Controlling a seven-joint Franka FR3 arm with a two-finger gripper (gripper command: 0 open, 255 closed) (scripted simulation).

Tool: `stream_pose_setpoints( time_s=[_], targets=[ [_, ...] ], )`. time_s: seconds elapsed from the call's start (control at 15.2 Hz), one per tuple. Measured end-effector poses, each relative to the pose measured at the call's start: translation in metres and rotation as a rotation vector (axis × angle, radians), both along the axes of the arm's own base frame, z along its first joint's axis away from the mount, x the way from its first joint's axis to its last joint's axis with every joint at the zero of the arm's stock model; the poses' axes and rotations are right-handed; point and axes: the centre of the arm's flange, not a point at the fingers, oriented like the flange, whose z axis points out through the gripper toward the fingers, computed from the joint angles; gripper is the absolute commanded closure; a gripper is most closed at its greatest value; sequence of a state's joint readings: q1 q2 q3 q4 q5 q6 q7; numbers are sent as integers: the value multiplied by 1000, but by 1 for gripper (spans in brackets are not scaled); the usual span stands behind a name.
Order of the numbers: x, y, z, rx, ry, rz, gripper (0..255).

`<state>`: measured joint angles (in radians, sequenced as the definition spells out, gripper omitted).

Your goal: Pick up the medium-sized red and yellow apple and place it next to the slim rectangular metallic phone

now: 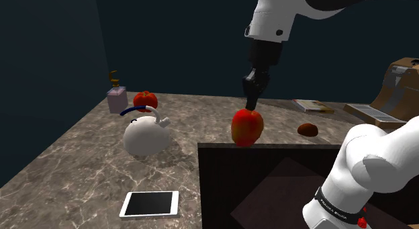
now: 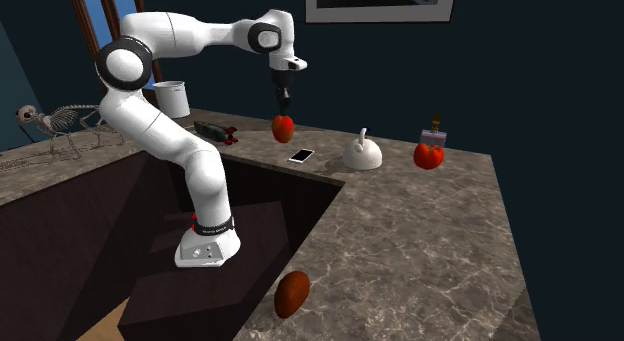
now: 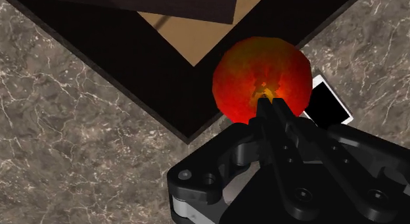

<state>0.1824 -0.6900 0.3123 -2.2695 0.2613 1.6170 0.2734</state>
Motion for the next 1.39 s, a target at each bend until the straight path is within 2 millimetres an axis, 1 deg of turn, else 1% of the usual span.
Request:
stream_pose_setpoints(
  time_s=[0.33, 0.46, 0.59, 0.73, 0.99, 1.06, 1.25, 1.32, 1.39],
  targets=[
    [-19, 64, 1, 0, 0, 0, 255],
    [-32, 87, 0, -1, 0, 0, 255],
    [-37, 113, 0, 0, 0, 0, 255],
    [-51, 138, 1, 0, 0, 1, 255],
    [-70, 186, 4, -1, 0, 0, 255],
    [-72, 199, 2, -1, -1, 0, 255],
    [-87, 237, 2, -2, 0, 1, 255],
    [-92, 253, 3, -1, -1, 3, 255],
    [-95, 260, -2, -1, 0, 1, 255]
  ],
)
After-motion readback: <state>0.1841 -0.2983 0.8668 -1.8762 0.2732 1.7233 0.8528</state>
